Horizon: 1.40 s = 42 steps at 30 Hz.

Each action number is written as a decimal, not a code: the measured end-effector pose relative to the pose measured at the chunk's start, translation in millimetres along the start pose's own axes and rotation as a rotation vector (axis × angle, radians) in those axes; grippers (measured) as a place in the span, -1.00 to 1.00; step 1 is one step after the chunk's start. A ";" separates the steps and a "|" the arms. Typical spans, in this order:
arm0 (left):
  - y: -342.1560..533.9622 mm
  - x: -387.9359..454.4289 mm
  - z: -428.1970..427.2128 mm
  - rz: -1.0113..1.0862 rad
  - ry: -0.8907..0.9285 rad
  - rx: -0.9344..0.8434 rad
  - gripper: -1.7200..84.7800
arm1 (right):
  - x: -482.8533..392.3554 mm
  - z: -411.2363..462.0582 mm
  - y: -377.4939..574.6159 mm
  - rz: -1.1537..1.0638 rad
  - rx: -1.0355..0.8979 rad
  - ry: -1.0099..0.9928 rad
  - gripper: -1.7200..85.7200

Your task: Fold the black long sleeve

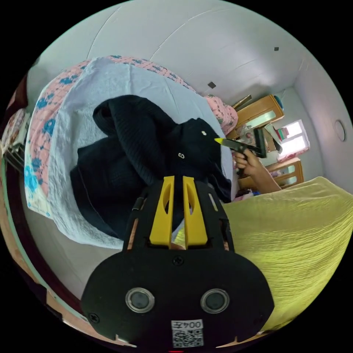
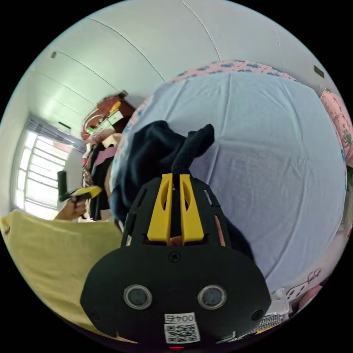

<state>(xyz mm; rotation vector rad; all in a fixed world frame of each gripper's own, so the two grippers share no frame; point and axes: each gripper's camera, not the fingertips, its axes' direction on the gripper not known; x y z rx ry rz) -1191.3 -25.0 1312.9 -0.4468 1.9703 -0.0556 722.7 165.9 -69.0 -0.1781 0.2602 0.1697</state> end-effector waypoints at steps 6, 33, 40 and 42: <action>-27.0 30.0 12.8 0.318 -0.263 -0.020 -0.77 | -53.2 -35.2 126.5 0.028 -0.068 0.042 -0.86; -180.8 99.5 222.3 0.851 -0.392 -0.564 -0.87 | -90.5 131.1 162.3 0.308 -0.379 0.407 -0.85; -75.5 138.3 58.1 0.883 -0.333 -0.086 -0.91 | -104.2 138.2 156.3 0.260 -0.376 0.424 -0.85; -27.9 135.9 36.5 0.874 -0.387 -0.050 -0.91 | -104.9 138.5 154.3 0.252 -0.377 0.412 -0.85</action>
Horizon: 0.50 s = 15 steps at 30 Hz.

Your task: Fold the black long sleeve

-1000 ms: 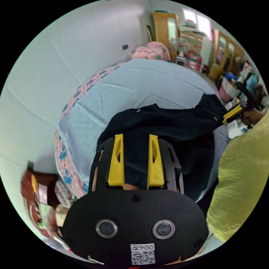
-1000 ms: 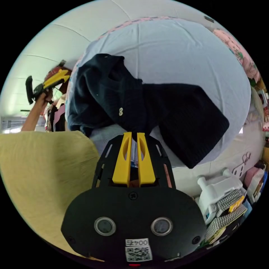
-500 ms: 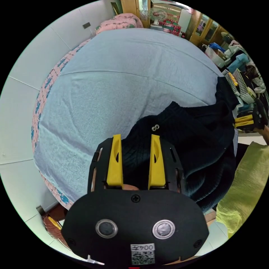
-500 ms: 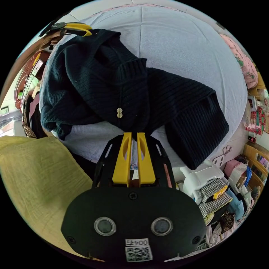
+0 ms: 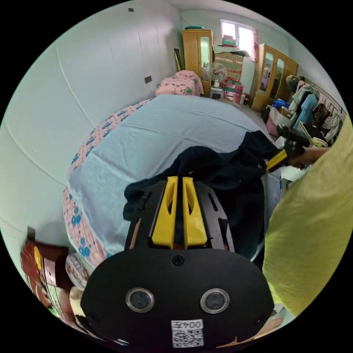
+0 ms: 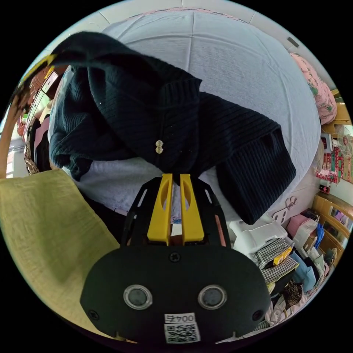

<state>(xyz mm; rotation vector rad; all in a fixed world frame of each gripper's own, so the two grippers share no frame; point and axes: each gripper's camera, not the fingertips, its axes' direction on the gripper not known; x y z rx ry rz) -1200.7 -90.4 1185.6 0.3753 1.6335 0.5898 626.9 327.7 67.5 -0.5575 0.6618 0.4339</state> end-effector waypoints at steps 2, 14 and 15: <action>53.1 35.4 -2.2 -0.071 -0.073 -0.025 -0.90 | -3.0 -1.0 -2.3 -0.031 0.001 -0.006 -0.85; 81.7 101.0 -39.4 -0.017 -0.156 -0.053 -0.67 | -36.4 -7.8 -22.1 -0.184 -0.053 0.046 -0.79; 77.6 103.3 -40.1 0.021 -0.157 -0.053 -0.67 | -39.6 -8.1 -22.6 -0.190 -0.054 0.058 -0.79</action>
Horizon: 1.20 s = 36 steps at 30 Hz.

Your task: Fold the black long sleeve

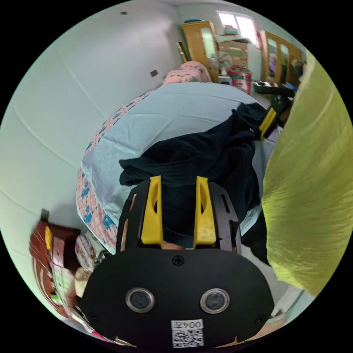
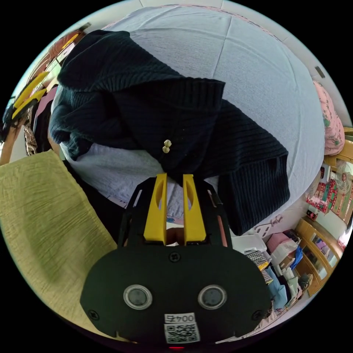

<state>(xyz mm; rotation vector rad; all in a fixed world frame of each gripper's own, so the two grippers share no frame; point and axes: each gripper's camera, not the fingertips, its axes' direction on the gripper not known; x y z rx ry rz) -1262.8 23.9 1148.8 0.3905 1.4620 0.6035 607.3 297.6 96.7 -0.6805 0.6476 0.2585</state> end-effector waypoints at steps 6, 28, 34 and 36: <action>-48.4 32.8 1.5 0.452 -0.033 -0.022 -0.66 | -23.0 -5.6 -5.7 -0.002 0.003 0.084 -0.79; -149.1 -84.9 -50.0 0.277 0.132 -0.045 -0.90 | -32.2 -51.6 37.1 0.182 0.231 -0.056 -0.75; -143.4 -190.7 -98.6 -0.213 0.276 0.128 -0.90 | -33.5 -95.1 70.2 0.195 0.431 -0.085 -0.66; -140.3 -201.8 -104.1 -0.247 0.260 0.139 -0.90 | -33.2 -96.8 69.2 0.175 0.440 -0.120 -0.65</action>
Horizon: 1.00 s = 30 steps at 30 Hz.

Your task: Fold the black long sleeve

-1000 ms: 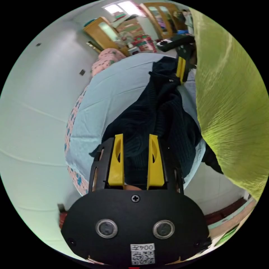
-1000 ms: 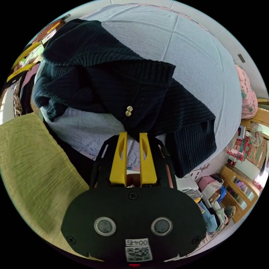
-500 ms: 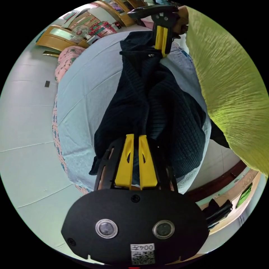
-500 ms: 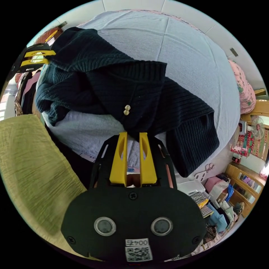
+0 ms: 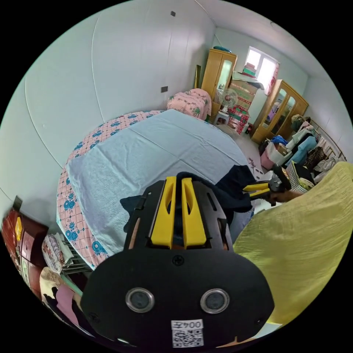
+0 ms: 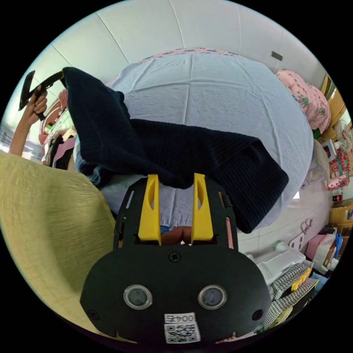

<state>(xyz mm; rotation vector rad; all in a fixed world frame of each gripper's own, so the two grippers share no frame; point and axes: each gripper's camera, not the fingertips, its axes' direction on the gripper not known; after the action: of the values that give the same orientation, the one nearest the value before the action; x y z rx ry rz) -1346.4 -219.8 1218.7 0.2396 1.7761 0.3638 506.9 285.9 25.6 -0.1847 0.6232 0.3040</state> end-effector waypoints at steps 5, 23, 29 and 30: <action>-1.1 -16.1 -17.4 -0.014 -0.039 -0.001 -0.90 | -36.6 -8.7 4.4 -0.211 -0.002 -0.048 -0.65; -5.5 -74.0 -98.2 -0.074 -0.118 0.002 -0.92 | -143.8 -49.3 17.1 -0.581 0.046 0.246 -0.89; -23.4 -83.9 -204.4 -0.089 -0.290 0.190 -0.93 | -47.3 -230.6 -52.9 -0.155 0.349 -0.001 -0.91; -26.1 -84.9 -220.1 -0.093 -0.294 0.230 -0.93 | -40.5 -252.8 -59.9 -0.138 0.381 -0.002 -0.92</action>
<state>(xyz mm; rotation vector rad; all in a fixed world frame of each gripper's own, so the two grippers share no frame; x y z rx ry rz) -1539.7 -299.4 1331.2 0.3533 1.5305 0.0517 358.1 154.9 -147.1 0.1384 0.6516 0.0487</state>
